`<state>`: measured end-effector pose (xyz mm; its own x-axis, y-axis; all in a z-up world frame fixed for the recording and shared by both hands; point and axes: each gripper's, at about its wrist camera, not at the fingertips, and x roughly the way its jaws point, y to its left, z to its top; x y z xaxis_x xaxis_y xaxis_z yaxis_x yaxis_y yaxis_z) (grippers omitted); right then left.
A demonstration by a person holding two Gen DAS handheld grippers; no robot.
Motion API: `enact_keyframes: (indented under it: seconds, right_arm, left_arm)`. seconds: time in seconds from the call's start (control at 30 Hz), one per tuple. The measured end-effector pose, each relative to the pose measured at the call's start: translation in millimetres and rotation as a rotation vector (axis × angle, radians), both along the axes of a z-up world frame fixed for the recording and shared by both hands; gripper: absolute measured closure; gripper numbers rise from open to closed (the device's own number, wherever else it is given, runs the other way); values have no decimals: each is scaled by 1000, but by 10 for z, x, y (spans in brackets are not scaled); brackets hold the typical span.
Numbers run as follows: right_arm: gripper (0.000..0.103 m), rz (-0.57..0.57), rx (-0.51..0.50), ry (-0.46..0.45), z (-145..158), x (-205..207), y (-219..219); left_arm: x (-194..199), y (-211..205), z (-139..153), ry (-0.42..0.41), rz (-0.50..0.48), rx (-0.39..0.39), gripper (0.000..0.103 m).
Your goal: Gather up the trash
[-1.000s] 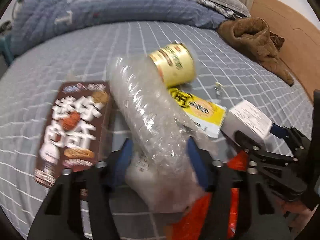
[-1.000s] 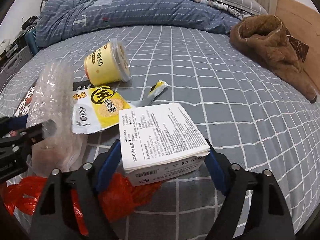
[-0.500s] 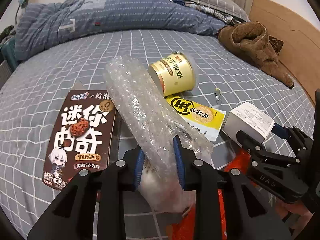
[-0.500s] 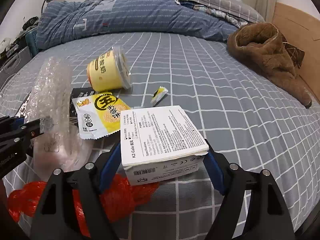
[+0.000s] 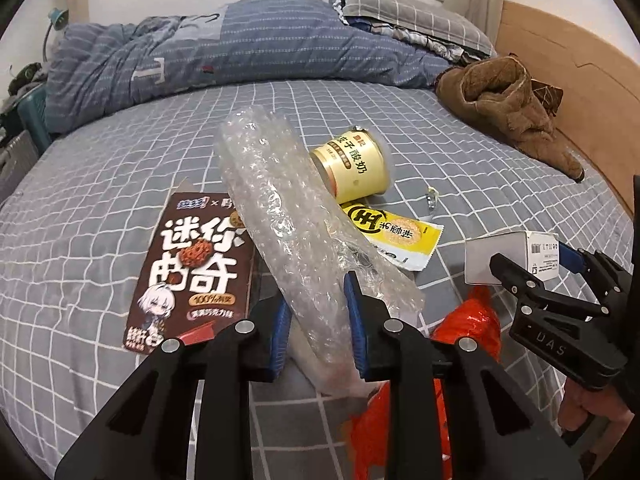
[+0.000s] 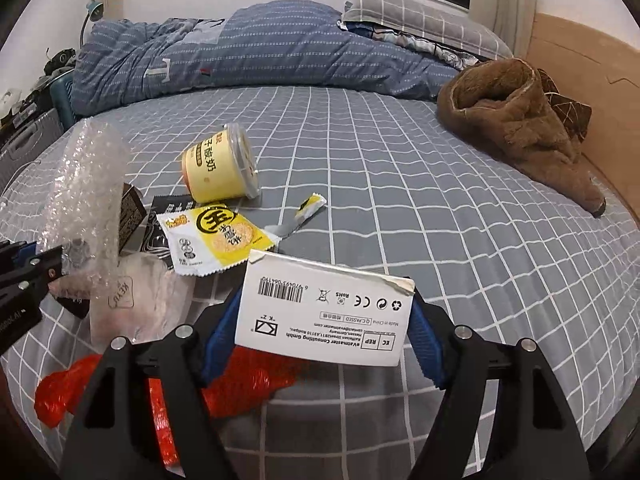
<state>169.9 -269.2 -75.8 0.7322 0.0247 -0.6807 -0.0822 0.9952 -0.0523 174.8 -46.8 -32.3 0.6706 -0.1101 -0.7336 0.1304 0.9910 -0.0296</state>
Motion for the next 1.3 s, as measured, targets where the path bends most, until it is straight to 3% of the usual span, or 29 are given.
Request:
enact_keyframes:
  seconds: [0.43,1.3]
  right_arm:
    - [32,-12,9,-72,266,-337,29]
    - [32,9,30,-108,518,-1099,170]
  left_arm:
    - [-298,128,98,-7,24,-4,80]
    - [-1025,175,178,-7,25,-12,80]
